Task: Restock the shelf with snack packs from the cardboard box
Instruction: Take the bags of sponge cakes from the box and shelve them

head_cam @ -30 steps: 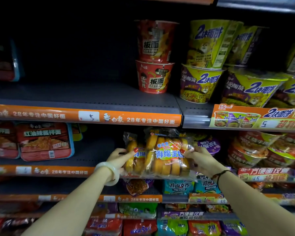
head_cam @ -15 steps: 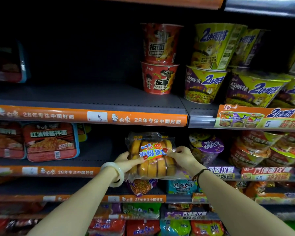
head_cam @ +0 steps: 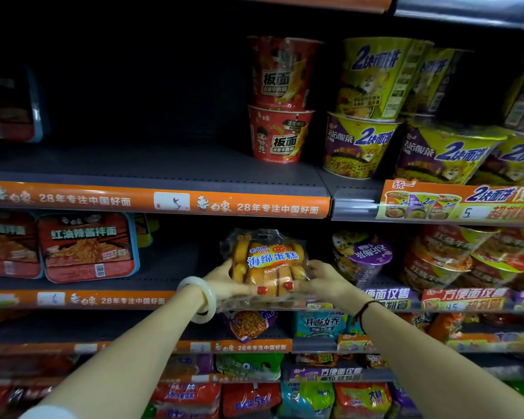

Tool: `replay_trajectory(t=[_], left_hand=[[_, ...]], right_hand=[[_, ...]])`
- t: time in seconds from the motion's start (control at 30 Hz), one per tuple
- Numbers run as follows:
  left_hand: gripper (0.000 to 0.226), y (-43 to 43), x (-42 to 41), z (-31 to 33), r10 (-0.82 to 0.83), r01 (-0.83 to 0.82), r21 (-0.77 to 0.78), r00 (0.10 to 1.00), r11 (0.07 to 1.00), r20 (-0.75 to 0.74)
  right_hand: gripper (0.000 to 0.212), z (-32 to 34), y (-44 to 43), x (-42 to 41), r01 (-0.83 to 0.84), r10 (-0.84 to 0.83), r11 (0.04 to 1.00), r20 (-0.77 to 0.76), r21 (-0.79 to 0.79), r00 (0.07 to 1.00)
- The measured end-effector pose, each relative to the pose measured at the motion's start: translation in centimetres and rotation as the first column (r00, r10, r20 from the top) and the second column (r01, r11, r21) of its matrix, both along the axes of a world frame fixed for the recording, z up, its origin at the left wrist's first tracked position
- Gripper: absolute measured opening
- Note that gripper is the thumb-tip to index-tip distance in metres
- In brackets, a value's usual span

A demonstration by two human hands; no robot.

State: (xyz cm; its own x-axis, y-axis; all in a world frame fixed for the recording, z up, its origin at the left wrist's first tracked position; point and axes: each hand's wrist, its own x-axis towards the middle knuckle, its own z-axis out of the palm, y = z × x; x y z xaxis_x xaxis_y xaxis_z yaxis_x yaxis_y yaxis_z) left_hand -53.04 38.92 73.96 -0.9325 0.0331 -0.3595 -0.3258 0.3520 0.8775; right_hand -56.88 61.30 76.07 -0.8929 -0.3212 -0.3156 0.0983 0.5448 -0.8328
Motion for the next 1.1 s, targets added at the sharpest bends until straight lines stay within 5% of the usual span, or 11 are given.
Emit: replay_trajectory(t=[0.37,0.57,0.73,1.1], left_hand=[[0.057,-0.3,-0.6,-0.4,0.167,-0.161,0.065,0.982,0.985,-0.094],[0.073,-0.8,-0.9,-0.3,0.102,-0.107,-0.095,0.993,0.990,-0.054],[0.082,-1.2,-0.9,-0.1,0.090,-0.085,-0.086,0.995,0.993,0.048],[0.057,-0.2,-3.9,0.2,0.181,-0.195,0.105,0.974,0.975,0.133]], right_hand=[[0.061,-0.4,-1.7,-0.2,0.114,-0.106,0.993,-0.264,0.014,0.959],[0.081,-0.4,-0.9,-0.8,-0.065,0.066,0.998,-0.042,0.022,0.997],[0.030,-2.1,-0.6,-1.0,-0.041,0.039,0.998,0.034,0.056,0.999],[0.033,-0.9,0.3,-4.4,0.022,-0.022,0.999,0.009,0.026,1.000]])
